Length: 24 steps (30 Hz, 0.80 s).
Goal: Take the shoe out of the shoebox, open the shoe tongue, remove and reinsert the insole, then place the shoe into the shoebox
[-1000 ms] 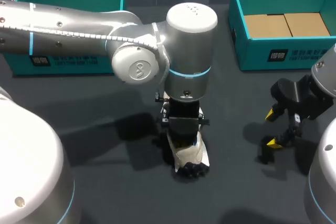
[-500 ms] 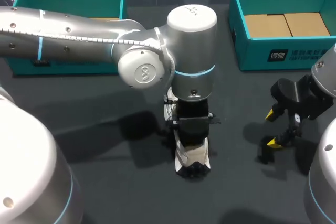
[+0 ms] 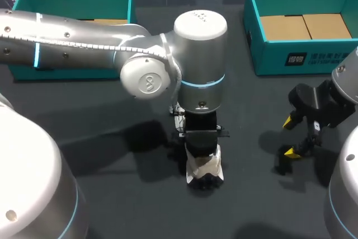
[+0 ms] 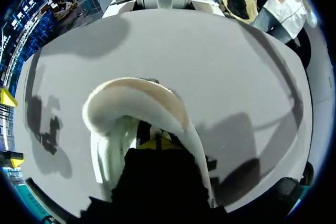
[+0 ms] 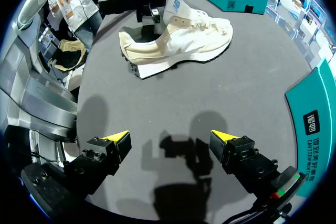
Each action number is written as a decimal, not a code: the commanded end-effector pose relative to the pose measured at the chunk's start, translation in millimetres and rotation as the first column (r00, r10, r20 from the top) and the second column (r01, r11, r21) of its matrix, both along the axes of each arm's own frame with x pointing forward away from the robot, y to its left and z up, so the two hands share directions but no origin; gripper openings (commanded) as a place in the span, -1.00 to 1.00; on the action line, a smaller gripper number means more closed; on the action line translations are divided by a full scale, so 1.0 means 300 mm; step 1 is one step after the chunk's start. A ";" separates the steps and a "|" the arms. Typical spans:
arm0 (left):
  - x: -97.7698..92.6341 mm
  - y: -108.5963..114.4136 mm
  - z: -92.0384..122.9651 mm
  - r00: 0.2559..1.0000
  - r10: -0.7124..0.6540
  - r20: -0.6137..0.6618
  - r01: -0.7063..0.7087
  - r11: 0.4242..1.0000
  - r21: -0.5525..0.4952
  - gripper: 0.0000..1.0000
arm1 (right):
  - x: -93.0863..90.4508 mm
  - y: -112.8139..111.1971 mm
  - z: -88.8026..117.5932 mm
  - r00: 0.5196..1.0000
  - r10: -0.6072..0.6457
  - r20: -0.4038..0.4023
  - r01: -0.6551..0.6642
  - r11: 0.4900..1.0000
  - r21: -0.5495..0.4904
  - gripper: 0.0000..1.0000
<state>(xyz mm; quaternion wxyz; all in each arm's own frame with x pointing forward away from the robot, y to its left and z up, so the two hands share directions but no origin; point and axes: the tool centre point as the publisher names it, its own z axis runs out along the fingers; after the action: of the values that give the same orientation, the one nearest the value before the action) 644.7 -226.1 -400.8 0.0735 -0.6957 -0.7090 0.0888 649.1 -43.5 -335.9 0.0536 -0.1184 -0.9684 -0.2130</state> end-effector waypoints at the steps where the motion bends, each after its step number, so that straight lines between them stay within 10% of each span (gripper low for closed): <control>1: 0.014 -0.032 -0.038 0.999 0.021 0.024 -0.021 1.000 0.009 -1.00 | -0.004 0.001 0.000 1.000 -0.001 0.001 0.001 1.000 -0.002 1.00; 14: 0.064 -0.001 0.187 0.987 0.066 0.144 -0.043 0.987 -0.153 -1.00 | -0.004 0.001 0.000 1.000 -0.001 0.001 0.001 1.000 -0.002 1.00; 24: 0.108 -0.028 0.195 0.962 0.092 0.256 -0.063 0.991 -0.119 -1.00 | -0.004 0.001 0.000 1.000 -0.001 0.001 0.001 1.000 -0.002 1.00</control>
<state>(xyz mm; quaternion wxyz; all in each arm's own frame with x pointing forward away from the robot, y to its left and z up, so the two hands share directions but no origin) 678.1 -231.0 -342.2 -0.0603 -0.6775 -0.7312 0.0514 649.1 -43.5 -335.7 0.0535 -0.1184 -0.9684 -0.2130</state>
